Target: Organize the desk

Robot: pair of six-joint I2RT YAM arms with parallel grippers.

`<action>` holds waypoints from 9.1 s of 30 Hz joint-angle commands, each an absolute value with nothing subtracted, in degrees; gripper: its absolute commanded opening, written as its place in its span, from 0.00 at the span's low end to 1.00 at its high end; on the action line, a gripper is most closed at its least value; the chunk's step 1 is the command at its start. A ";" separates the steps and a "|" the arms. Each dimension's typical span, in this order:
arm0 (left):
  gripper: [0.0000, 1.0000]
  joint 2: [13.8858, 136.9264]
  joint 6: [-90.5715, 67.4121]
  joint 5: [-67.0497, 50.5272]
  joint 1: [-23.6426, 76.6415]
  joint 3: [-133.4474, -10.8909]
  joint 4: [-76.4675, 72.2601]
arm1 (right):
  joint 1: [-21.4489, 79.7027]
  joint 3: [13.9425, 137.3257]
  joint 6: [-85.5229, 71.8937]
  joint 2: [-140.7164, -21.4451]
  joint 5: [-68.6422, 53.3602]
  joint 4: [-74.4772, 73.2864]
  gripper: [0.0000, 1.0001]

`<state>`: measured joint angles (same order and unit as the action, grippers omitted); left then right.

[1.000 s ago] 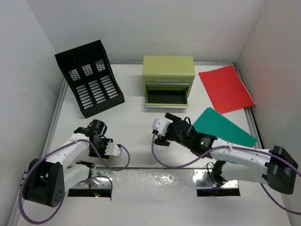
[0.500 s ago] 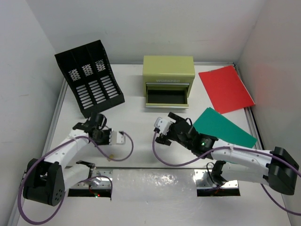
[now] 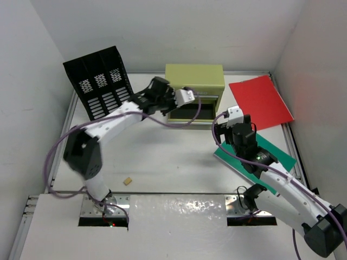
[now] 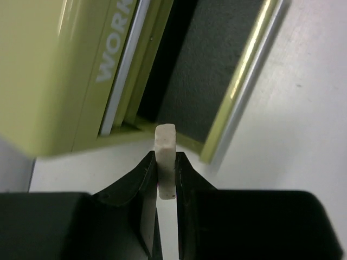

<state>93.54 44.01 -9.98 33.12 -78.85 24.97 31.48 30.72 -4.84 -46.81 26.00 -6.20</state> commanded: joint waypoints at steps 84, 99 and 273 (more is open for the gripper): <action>1.00 58.09 22.50 -22.50 -19.86 -52.56 30.76 | 47.84 57.31 2.20 -91.42 6.91 5.80 0.00; 1.00 58.36 23.55 -23.12 -19.95 -52.38 31.20 | 30.24 73.38 9.67 -107.31 18.10 -4.30 0.06; 0.87 102.31 38.47 5.53 56.42 -78.93 20.40 | -63.54 8.61 -36.12 -43.08 -42.45 -9.75 0.00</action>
